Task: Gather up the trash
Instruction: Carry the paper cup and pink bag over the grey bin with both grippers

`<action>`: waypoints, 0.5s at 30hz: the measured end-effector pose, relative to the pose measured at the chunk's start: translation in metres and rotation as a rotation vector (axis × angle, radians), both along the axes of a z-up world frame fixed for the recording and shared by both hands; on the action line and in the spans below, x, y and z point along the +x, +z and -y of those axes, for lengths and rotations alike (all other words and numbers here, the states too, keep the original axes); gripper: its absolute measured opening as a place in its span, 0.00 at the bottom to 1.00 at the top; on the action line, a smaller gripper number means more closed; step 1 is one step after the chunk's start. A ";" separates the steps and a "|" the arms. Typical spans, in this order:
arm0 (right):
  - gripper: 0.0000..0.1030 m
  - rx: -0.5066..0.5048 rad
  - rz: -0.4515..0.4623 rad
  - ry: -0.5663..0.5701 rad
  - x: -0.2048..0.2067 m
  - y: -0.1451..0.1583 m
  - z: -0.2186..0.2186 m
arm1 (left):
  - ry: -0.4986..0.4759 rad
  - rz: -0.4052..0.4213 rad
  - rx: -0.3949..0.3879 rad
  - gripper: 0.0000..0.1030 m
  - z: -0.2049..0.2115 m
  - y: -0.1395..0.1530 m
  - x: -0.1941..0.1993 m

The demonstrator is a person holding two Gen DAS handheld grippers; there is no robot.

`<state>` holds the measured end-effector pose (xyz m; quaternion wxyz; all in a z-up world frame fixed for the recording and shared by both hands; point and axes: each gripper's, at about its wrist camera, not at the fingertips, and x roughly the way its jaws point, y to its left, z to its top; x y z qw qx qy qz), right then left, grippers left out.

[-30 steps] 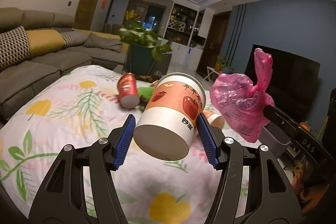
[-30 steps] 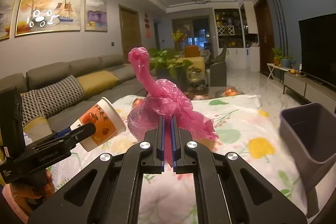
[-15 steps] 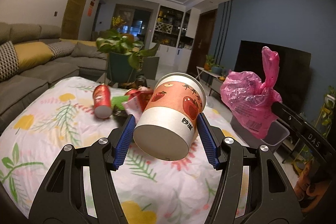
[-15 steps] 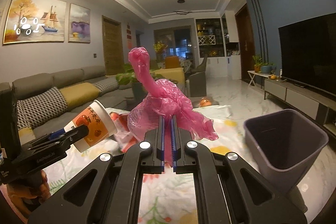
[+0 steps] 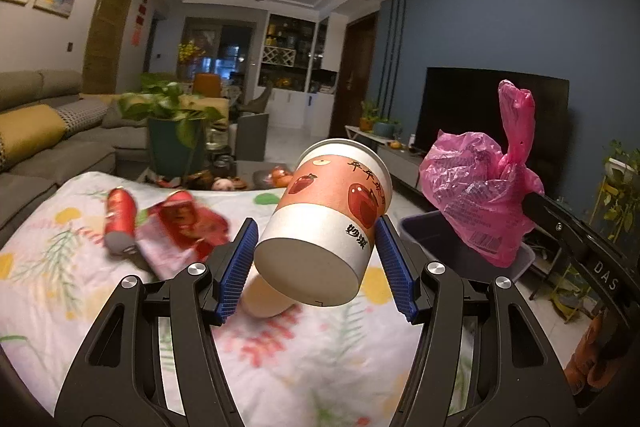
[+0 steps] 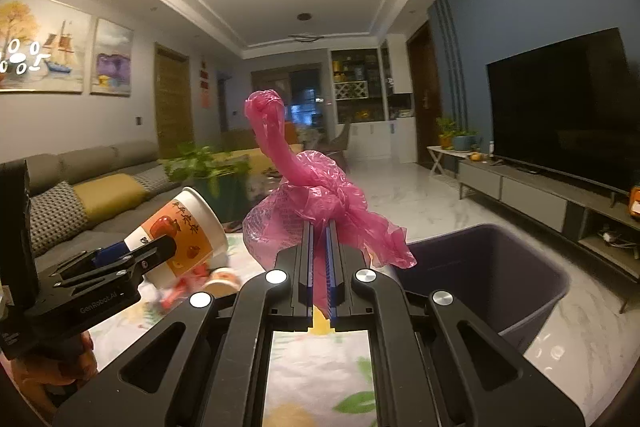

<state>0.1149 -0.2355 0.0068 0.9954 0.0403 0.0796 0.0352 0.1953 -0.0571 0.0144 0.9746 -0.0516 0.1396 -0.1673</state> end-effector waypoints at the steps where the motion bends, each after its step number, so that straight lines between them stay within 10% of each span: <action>1: 0.06 0.002 0.002 -0.014 0.000 0.000 0.006 | -0.005 0.002 0.003 0.57 0.007 0.000 0.003; 15: 0.06 0.012 0.027 -0.223 0.009 0.003 0.083 | -0.105 0.021 0.011 0.57 0.092 0.003 0.040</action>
